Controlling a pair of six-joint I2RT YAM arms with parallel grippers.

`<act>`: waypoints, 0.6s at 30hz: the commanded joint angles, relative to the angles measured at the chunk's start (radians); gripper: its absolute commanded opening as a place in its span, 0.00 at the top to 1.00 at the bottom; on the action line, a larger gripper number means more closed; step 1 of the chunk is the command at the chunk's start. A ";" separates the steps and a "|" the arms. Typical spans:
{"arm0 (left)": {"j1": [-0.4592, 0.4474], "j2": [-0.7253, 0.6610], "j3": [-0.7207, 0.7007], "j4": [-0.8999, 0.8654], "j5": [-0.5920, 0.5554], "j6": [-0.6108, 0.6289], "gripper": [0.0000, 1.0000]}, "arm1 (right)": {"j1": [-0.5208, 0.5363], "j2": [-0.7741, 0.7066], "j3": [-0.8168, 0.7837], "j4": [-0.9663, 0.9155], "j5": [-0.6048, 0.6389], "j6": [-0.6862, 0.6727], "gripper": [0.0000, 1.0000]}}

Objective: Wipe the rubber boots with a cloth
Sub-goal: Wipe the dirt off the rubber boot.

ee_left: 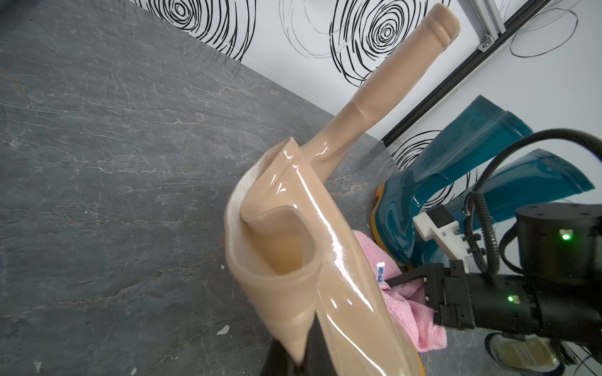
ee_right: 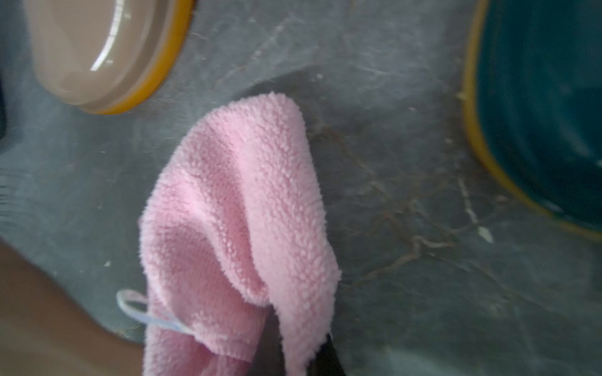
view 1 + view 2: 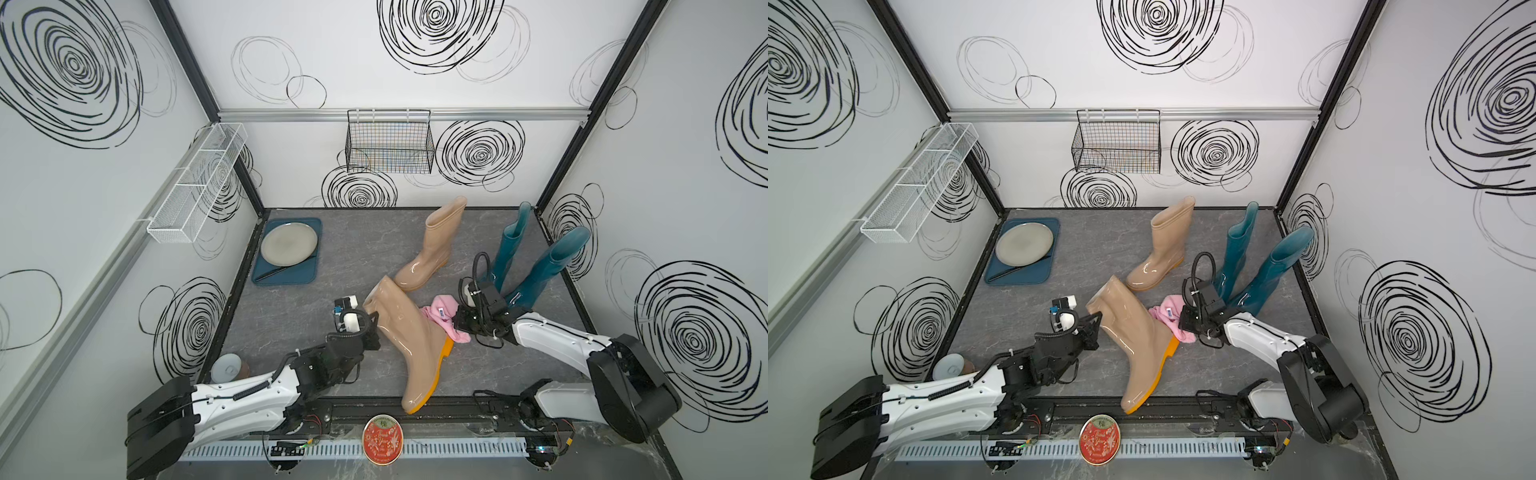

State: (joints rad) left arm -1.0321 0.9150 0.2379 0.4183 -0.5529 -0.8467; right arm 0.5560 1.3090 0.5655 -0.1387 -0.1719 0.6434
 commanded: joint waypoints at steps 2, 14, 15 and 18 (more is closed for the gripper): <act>-0.006 0.035 0.004 0.116 0.005 -0.006 1.00 | 0.095 0.073 0.199 0.074 -0.044 -0.100 1.00; -0.052 0.012 0.031 0.058 -0.054 0.016 1.00 | 0.160 0.423 0.686 -0.003 -0.181 -0.201 1.00; -0.052 0.001 0.022 0.056 -0.062 0.010 1.00 | 0.172 0.393 0.647 0.010 -0.167 -0.195 1.00; -0.045 -0.005 0.009 0.056 -0.066 -0.006 1.00 | 0.212 0.303 0.527 0.028 -0.131 -0.184 1.00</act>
State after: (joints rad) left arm -1.0737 0.9234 0.2451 0.4507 -0.5972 -0.8406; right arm 0.7319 1.6928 1.1675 -0.1024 -0.3080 0.4694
